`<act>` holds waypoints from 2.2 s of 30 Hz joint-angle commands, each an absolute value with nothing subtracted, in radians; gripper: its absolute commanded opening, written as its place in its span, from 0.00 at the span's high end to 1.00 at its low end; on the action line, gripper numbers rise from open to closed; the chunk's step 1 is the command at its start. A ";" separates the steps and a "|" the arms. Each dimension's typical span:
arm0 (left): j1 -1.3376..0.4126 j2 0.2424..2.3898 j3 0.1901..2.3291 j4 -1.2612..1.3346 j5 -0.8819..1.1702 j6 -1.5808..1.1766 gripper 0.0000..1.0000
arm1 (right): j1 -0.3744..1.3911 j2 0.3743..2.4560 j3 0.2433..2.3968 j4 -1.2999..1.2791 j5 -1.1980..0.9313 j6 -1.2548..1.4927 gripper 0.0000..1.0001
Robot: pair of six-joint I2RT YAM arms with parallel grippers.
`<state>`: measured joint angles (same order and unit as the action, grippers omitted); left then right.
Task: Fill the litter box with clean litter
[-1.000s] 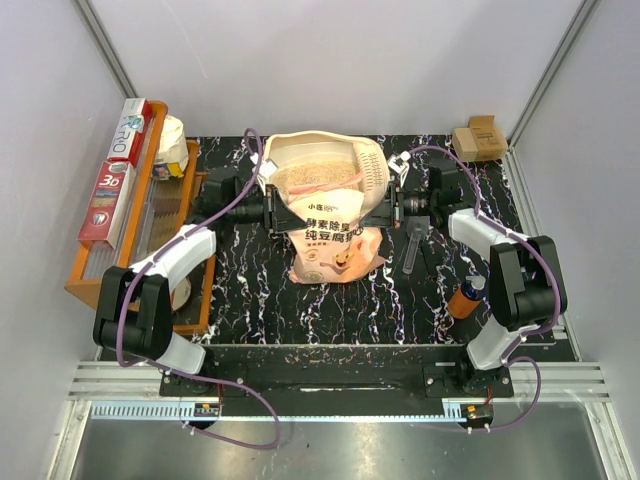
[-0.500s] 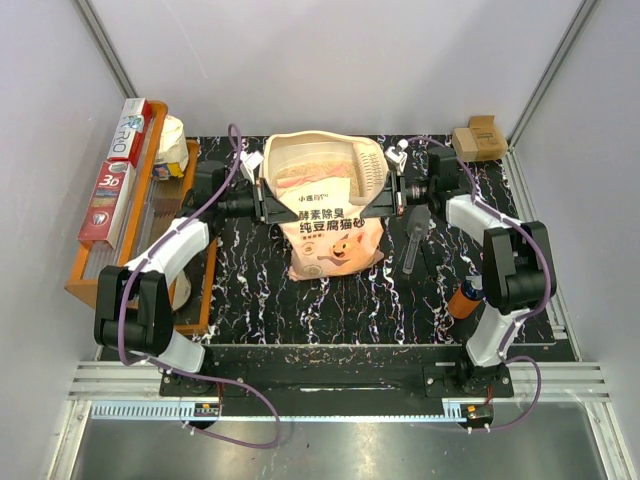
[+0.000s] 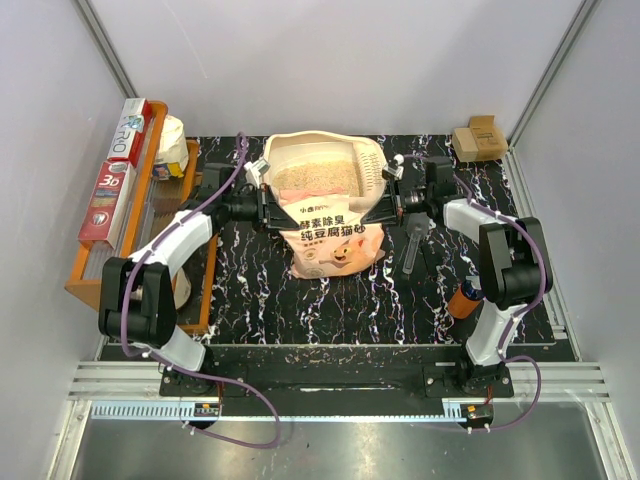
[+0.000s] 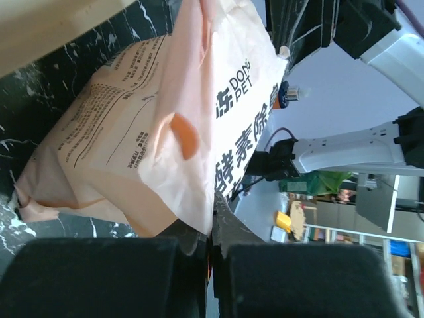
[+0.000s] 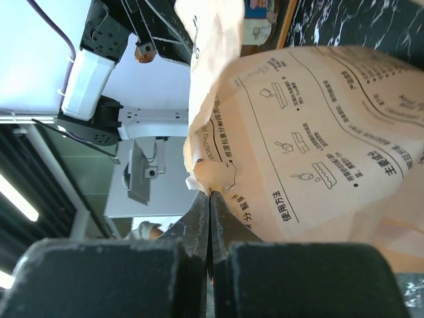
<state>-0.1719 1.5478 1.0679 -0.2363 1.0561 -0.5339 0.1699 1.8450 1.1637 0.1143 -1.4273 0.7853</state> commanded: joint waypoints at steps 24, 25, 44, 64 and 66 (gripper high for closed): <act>-0.112 1.522 1.189 -0.527 0.916 -0.336 0.50 | 0.160 1.793 1.063 0.017 -1.548 1.011 1.00; -0.112 1.493 1.196 -0.523 0.858 -0.245 0.47 | 0.160 1.793 1.068 0.017 -1.549 1.009 1.00; -0.412 1.374 1.327 -0.606 0.899 0.978 0.37 | 0.160 1.819 1.086 0.017 -1.548 1.019 1.00; -0.592 1.634 1.428 -0.647 0.759 1.144 0.46 | 0.161 1.824 1.085 0.015 -1.551 1.019 1.00; -0.592 1.640 1.428 -0.646 0.749 1.146 0.50 | 0.161 1.825 1.083 0.015 -1.552 1.019 1.00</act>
